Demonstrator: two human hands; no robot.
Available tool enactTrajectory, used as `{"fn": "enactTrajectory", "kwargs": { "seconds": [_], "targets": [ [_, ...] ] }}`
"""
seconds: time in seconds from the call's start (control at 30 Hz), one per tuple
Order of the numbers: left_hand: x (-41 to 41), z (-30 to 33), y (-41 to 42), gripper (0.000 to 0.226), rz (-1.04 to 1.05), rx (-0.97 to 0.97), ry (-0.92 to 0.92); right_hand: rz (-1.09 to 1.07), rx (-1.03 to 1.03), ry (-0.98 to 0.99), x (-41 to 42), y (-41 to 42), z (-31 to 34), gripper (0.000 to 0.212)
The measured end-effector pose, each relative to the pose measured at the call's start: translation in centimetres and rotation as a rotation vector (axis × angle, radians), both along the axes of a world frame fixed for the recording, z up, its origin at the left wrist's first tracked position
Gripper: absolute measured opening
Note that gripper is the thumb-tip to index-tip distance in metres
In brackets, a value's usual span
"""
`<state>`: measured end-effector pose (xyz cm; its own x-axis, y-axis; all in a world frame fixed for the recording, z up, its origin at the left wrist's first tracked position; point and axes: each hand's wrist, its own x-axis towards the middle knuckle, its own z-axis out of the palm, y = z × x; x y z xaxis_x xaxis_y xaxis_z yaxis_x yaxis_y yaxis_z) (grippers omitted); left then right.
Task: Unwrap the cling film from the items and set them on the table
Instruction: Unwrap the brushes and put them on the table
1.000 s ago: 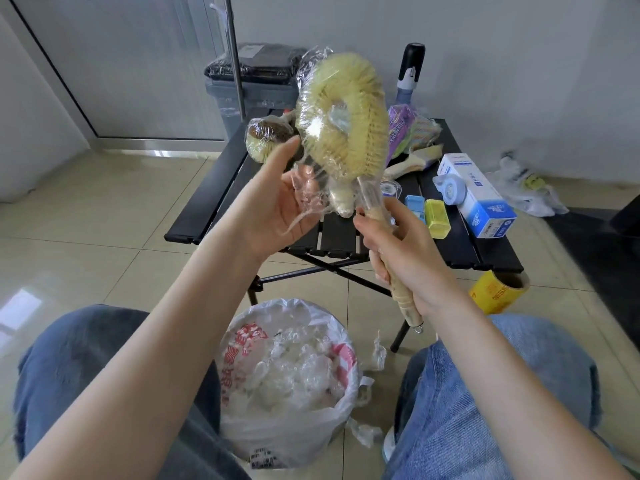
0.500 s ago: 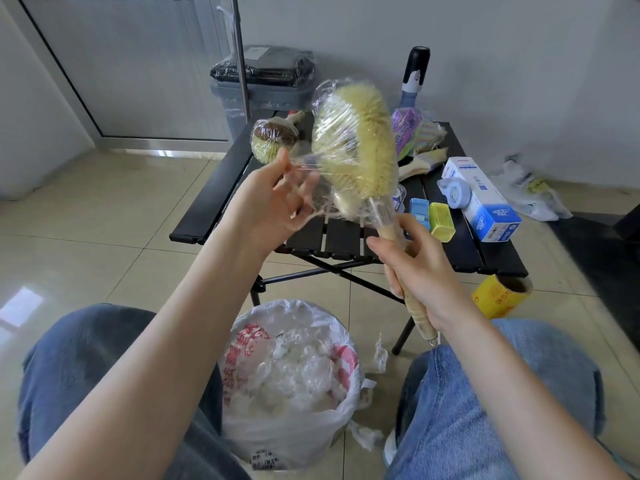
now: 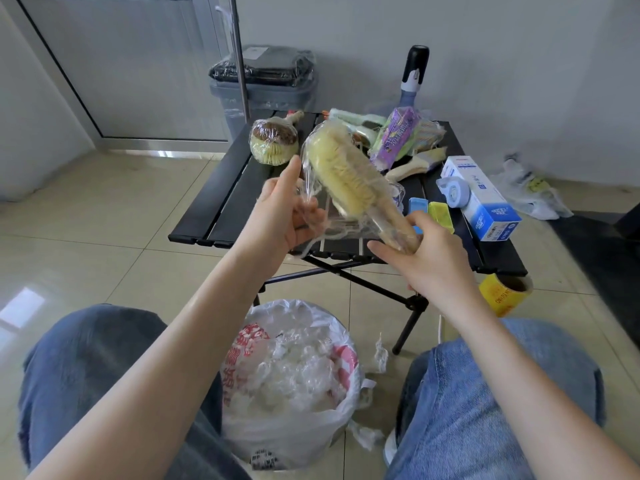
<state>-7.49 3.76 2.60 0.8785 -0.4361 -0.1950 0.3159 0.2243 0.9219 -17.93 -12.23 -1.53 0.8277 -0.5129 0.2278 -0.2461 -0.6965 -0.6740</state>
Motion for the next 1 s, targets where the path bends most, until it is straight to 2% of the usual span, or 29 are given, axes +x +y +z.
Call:
{"fn": "enactTrajectory", "kwargs": {
  "seconds": [0.07, 0.13, 0.17, 0.2, 0.23, 0.33, 0.43, 0.5, 0.57, 0.77, 0.87, 1.0],
  "targets": [
    [-0.5, 0.0, 0.2, 0.046, -0.132, 0.276, -0.134, -0.016, -0.112, 0.023, 0.1, 0.2, 0.3, 0.041],
    [-1.0, -0.5, 0.6, 0.032, -0.305, 0.689, -0.484, 0.006, -0.241, 0.045, 0.4, 0.4, 0.5, 0.043],
    [-1.0, -1.0, 0.8, 0.033, -0.337, 0.873, -0.661, 0.012, -0.309, 0.07, 0.5, 0.5, 0.6, 0.046],
    [-0.9, -1.3, 1.1, 0.04, -0.323, 0.992, -0.766, 0.006, -0.372, 0.112, 0.6, 0.5, 0.8, 0.049],
    [-0.7, -1.4, 1.4, 0.046, -0.305, 1.037, -0.797, -0.008, -0.43, 0.167, 0.7, 0.5, 1.0, 0.053],
    [-0.2, -1.4, 2.3, 0.044, -0.255, 0.992, -0.74, 0.015, -0.502, 0.32, 0.8, 0.1, 1.8, 0.063],
    [0.1, -2.0, 3.2, 0.043, -0.145, 0.987, -0.706, 0.196, -0.319, 0.357, 0.1, -0.2, 2.6, 0.046],
    [0.0, -2.7, 3.5, 0.044, -0.09, 0.983, -0.676, 0.231, -0.325, 0.348, -0.4, -0.1, 2.7, 0.031],
    [-0.6, -3.0, 3.5, 0.048, -0.055, 0.913, -0.673, 0.203, -0.4, 0.383, -0.8, 0.0, 2.6, 0.029],
    [-1.7, -1.3, 3.0, 0.049, 0.174, 0.885, -0.972, 0.136, -0.537, 0.504, -0.5, 0.0, 2.8, 0.026],
    [-1.0, -0.9, 3.4, 0.038, 0.227, 0.769, -1.0, 0.141, -0.491, 0.567, -0.2, -0.3, 3.0, 0.023],
    [-1.0, -1.8, 4.0, 0.03, 0.153, 0.502, -0.899, 0.175, -0.458, 0.59, -0.7, -0.5, 3.1, 0.019]
  ]
}}
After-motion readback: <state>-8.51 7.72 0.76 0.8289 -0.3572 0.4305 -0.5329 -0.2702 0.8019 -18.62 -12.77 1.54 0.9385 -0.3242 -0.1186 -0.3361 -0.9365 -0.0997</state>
